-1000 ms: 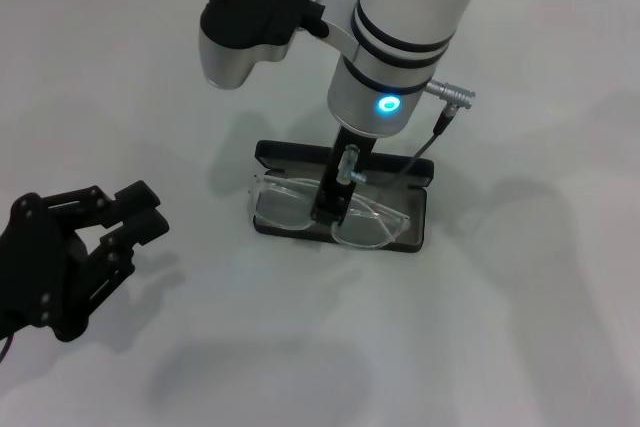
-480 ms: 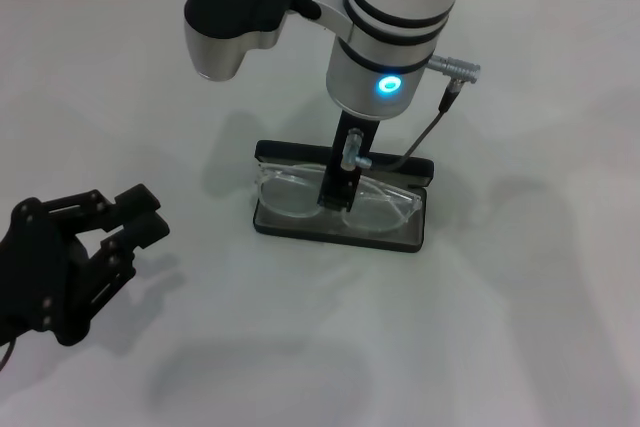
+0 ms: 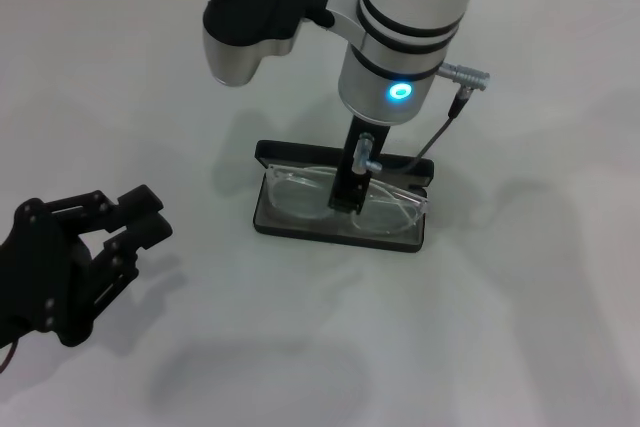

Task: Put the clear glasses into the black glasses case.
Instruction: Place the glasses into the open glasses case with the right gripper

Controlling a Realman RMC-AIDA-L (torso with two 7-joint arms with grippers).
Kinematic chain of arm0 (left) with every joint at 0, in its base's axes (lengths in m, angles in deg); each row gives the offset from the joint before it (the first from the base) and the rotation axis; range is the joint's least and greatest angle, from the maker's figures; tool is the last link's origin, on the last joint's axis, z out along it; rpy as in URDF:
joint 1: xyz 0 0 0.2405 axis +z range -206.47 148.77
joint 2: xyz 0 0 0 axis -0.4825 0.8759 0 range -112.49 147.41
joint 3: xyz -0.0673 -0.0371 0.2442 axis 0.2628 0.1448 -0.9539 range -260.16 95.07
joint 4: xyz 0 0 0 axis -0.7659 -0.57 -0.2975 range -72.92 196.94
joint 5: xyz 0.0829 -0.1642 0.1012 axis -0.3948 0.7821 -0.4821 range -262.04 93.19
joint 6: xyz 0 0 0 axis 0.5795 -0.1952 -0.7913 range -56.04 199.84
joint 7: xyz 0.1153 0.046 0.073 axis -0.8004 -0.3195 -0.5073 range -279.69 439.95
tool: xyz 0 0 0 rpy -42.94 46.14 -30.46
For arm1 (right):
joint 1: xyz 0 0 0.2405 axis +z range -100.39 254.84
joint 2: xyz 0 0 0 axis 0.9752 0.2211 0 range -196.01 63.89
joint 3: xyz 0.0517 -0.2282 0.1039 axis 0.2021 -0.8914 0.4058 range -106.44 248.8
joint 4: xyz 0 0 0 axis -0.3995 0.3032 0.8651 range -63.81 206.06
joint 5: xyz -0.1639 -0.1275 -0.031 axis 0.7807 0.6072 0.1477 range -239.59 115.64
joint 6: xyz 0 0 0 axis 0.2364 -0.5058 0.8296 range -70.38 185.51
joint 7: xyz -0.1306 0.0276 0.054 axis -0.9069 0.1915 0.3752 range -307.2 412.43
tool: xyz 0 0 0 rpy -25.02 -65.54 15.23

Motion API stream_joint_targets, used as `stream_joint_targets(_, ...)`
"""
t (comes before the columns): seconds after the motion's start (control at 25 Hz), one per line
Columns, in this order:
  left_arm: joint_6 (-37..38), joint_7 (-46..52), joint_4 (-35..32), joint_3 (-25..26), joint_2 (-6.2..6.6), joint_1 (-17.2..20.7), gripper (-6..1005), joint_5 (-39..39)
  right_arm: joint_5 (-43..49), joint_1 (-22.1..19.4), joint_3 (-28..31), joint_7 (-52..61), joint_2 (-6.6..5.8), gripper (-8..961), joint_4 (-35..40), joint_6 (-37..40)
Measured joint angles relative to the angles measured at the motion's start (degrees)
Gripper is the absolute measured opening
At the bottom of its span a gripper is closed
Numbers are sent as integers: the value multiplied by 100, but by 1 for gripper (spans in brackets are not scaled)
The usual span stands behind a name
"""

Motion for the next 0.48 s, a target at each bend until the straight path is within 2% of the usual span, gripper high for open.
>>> stream_joint_targets(0.48, -23, -17, 8, -26, -11, -24, 198, -25, -32, -54, -157, -15, 0, 53, -159, -145)
